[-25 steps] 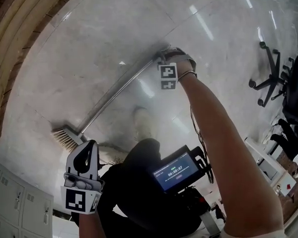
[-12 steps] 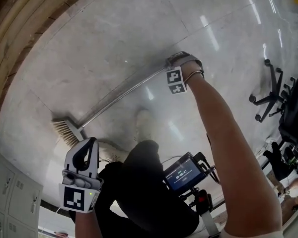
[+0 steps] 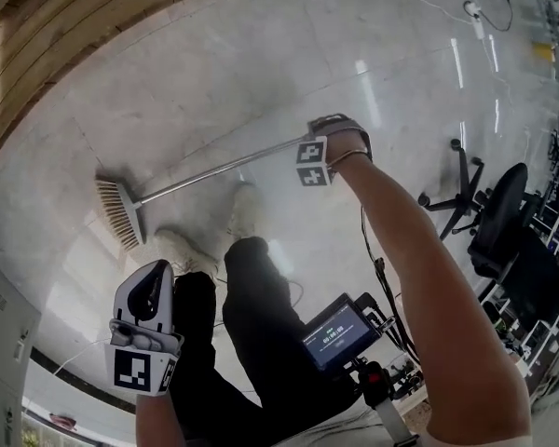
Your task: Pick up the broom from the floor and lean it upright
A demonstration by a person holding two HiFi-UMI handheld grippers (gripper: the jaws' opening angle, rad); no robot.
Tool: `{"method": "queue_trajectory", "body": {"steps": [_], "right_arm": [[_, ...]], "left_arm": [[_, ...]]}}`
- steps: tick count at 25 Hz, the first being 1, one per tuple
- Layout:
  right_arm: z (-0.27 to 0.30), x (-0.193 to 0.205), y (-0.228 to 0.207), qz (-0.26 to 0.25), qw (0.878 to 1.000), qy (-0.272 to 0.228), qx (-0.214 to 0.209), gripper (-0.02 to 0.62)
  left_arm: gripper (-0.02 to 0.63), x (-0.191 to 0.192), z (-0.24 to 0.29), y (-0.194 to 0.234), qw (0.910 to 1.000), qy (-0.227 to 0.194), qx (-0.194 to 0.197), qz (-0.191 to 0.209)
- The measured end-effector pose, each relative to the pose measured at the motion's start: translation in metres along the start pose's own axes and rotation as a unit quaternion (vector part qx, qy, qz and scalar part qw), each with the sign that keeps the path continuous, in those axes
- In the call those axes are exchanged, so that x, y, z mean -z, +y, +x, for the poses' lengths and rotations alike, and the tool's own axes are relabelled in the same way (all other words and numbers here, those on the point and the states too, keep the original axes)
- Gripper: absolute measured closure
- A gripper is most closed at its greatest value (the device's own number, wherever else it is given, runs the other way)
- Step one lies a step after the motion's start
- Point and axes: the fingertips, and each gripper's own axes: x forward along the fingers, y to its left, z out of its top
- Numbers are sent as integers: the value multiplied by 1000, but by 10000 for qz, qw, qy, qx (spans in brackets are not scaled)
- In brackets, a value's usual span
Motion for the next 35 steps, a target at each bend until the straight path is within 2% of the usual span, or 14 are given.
{"method": "queue_trajectory", "body": {"steps": [3, 9, 14, 18, 23, 27, 31, 35], "right_arm": [[-34, 0, 13, 186, 9994, 214, -195, 512], [-101, -3, 46, 544, 9922, 639, -920, 512], [-168, -24, 94, 1023, 9729, 758, -1928, 511], [-227, -43, 110, 1299, 9586, 748, -2423, 511], [-291, -65, 108, 1557, 9446, 766, -2786, 511], [-330, -104, 98, 1867, 9307, 676, -3072, 511], [-358, -120, 113, 2180, 9005, 628, -3710, 511], [-382, -144, 128, 2538, 8614, 364, -4384, 509]], "left_arm": [[600, -6, -33, -8, 9996, -136, -202, -141], [600, -28, -81, -28, 9960, -566, -542, -420], [599, -42, -135, -41, 9912, -852, -786, -643], [599, -39, -189, -47, 9829, -1063, -1113, -1011], [600, -38, -259, -56, 9612, -1438, -1713, -1613], [600, -41, -308, -50, 9400, -1839, -2251, -1787], [600, -35, -335, -66, 9150, -2170, -2611, -2180], [600, -18, -344, -76, 9003, -2272, -2782, -2457]]}}
